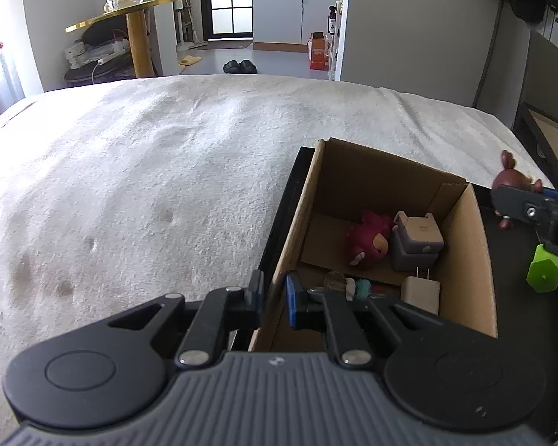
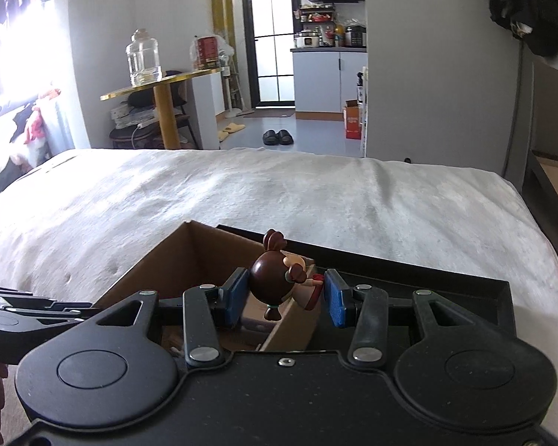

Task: Organize rigid objects
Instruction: 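Lift and carry the bear figure over the box with the right gripper, then release the bear figure into the box while the left gripper clamps the box wall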

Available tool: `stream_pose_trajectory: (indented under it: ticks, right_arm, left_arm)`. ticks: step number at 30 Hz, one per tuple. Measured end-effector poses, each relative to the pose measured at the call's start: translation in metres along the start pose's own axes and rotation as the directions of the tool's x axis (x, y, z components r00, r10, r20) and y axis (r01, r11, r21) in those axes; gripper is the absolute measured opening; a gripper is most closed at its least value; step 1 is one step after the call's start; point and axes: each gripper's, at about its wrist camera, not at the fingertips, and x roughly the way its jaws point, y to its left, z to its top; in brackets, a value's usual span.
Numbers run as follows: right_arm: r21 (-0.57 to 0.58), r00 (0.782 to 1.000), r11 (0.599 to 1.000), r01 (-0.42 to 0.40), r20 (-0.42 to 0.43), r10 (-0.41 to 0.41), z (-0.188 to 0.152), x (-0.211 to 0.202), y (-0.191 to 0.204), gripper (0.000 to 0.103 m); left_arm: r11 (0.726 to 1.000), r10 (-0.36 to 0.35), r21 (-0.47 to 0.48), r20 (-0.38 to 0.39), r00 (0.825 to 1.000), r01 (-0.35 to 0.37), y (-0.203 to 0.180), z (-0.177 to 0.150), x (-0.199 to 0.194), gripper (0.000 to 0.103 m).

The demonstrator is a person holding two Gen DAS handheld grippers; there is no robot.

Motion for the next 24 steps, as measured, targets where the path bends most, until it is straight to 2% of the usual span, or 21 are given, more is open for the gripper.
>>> stream_pose_trajectory:
  ticks: [16,21,24]
  right_arm:
    - [-0.124,0.998,0.991,-0.042,-0.053,0.035,0.002,0.022,0.049,0.044]
    - [-0.16,0.998,0.985,-0.068,-0.004,0.068,0.003,0.028,0.065,0.045]
    - [-0.178,0.998,0.982,-0.058,0.01,0.061,0.005,0.029,0.07,0.046]
  left_arm:
    - [0.997,-0.059,-0.043,-0.003,0.998,0.059,0.013,0.0,0.002,0.011]
    - [0.997,-0.065,-0.037,-0.007,0.998,0.065,0.013,0.002,0.004,0.011]
    - [0.997,-0.066,-0.038,-0.01,0.998,0.066,0.013,0.002,0.005,0.012]
